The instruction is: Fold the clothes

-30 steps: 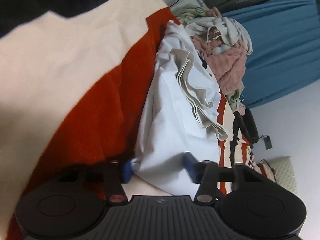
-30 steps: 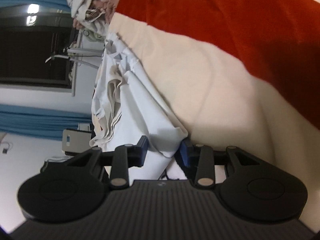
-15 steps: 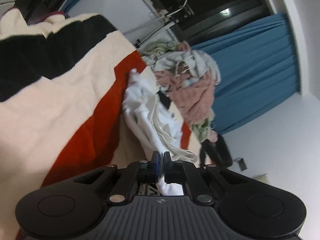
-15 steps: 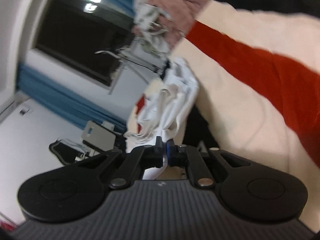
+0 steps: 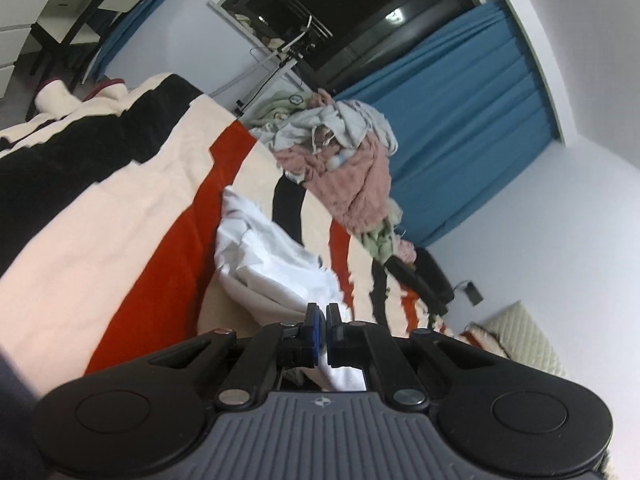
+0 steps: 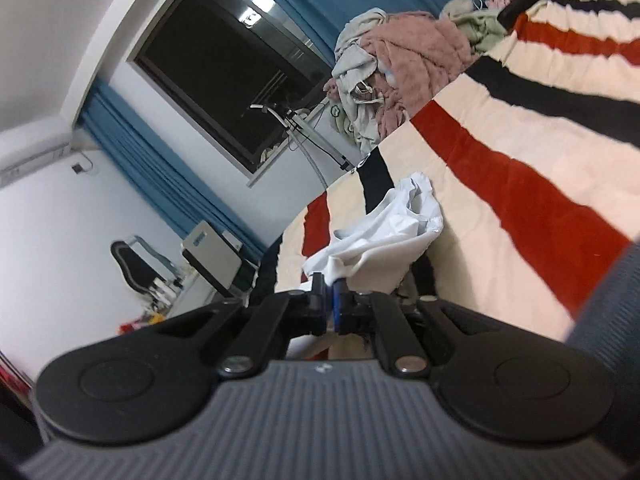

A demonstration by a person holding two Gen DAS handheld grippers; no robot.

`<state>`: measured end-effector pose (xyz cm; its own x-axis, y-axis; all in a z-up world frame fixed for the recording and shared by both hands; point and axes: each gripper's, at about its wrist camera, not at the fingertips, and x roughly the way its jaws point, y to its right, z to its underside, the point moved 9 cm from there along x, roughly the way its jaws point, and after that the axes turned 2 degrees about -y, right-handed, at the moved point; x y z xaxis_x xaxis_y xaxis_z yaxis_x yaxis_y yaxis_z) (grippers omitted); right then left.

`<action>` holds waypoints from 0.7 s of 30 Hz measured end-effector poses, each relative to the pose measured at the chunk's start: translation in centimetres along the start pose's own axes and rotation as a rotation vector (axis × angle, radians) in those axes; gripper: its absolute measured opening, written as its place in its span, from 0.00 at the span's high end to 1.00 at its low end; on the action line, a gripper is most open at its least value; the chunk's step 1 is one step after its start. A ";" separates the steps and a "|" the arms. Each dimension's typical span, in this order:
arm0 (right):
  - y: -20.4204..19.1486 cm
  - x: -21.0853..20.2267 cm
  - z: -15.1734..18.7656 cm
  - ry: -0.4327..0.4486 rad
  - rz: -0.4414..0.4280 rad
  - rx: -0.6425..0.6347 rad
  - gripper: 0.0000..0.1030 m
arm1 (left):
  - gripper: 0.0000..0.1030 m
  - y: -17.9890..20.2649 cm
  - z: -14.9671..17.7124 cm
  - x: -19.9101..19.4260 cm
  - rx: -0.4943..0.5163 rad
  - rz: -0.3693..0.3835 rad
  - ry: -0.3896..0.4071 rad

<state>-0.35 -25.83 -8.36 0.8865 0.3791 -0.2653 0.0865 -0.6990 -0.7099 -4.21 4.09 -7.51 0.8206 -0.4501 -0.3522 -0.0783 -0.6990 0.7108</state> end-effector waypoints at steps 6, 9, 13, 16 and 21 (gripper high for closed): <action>0.5 -0.9 0.8 0.000 0.027 -0.005 0.94 | 0.97 0.6 1.4 -1.1 0.017 -0.008 0.006; 0.1 -0.5 -0.1 0.018 0.013 -0.006 0.94 | 0.97 2.0 0.0 -0.5 0.096 -0.038 0.035; 0.1 1.3 -2.3 0.037 0.024 0.019 0.94 | 0.97 3.2 -2.3 1.8 0.108 -0.045 0.019; -0.2 4.2 -4.9 0.056 0.042 0.011 0.94 | 1.00 3.8 -5.5 4.8 0.114 -0.069 0.030; 0.2 12.0 -10.1 0.066 0.085 0.037 0.94 | 1.00 5.6 -11.2 11.8 0.232 -0.141 0.089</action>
<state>14.89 -27.52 -5.11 0.9178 0.2783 -0.2831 -0.0061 -0.7032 -0.7109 11.41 1.10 -0.84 0.8781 -0.2965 -0.3757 -0.0795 -0.8644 0.4964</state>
